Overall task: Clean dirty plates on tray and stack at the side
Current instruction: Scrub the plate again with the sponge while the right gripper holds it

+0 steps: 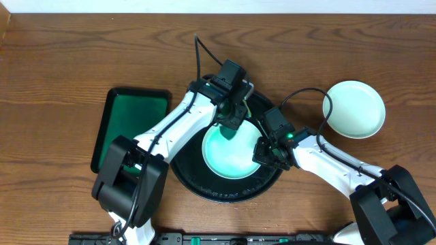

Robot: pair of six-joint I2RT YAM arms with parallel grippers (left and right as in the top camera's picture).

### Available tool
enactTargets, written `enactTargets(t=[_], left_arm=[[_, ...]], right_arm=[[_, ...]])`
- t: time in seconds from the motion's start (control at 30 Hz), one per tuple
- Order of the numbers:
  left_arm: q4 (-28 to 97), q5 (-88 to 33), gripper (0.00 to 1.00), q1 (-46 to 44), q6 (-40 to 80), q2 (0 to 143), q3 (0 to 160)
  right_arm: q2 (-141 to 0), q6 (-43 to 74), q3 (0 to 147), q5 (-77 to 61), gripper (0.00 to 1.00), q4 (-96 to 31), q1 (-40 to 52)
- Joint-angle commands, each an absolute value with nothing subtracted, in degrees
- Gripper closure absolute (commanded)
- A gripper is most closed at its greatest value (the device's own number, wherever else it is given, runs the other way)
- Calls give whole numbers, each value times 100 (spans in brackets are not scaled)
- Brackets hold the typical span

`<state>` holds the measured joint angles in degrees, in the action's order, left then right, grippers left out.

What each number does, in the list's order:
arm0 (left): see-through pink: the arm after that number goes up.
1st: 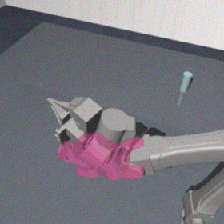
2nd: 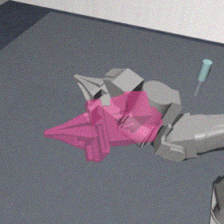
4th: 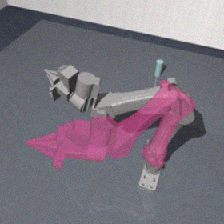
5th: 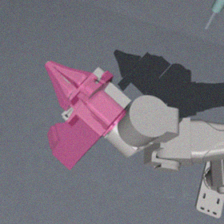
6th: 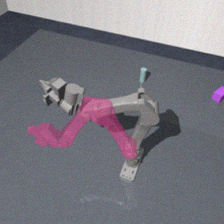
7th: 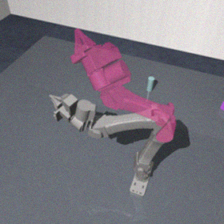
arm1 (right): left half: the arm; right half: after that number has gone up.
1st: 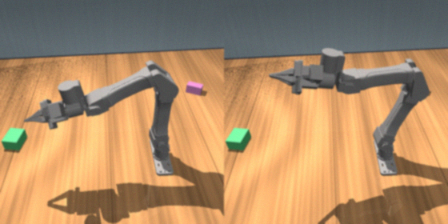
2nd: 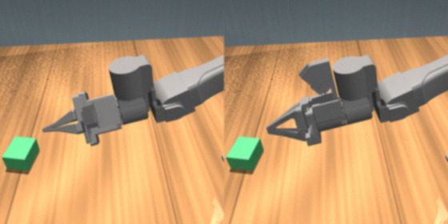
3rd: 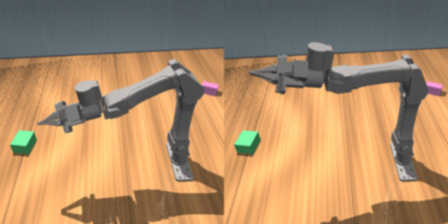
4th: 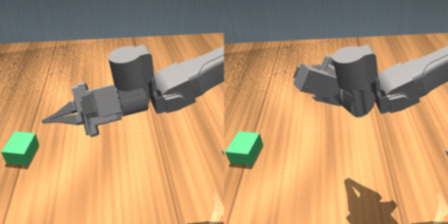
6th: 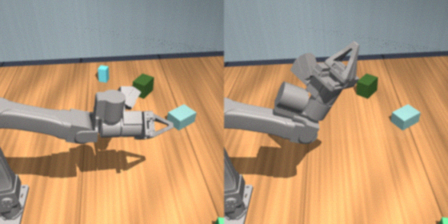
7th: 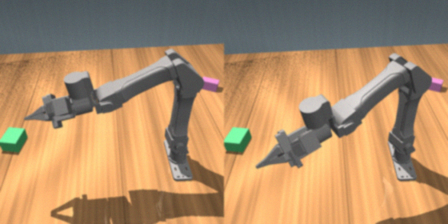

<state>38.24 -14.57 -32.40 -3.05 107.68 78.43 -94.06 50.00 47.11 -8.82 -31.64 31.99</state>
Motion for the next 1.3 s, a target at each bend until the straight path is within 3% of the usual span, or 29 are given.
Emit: enactTargets(t=[0.0, 0.33, 0.7, 0.83, 1.27], left_arm=[[3833, -2082, 93, -3253, -871, 10704, 7631], [3048, -2272, 93, -3199, -1332, 10718, 6768], [2851, -635, 93, -2193, -558, 10720, 6696], [3068, -591, 92, -1944, -373, 10720, 6696], [3175, -528, 93, -2685, -598, 10742, 6055]], right_arm=[[-9697, 4877, 4307, -270, 99, -3363, 3116], [-9697, 4880, 4307, -401, 99, -3317, 3116], [-9697, 4880, 4307, -499, 99, -3310, 3116], [-9697, 4880, 4307, -497, 99, -3315, 3116], [-9697, 4858, 4307, -499, 99, -3280, 3116]])
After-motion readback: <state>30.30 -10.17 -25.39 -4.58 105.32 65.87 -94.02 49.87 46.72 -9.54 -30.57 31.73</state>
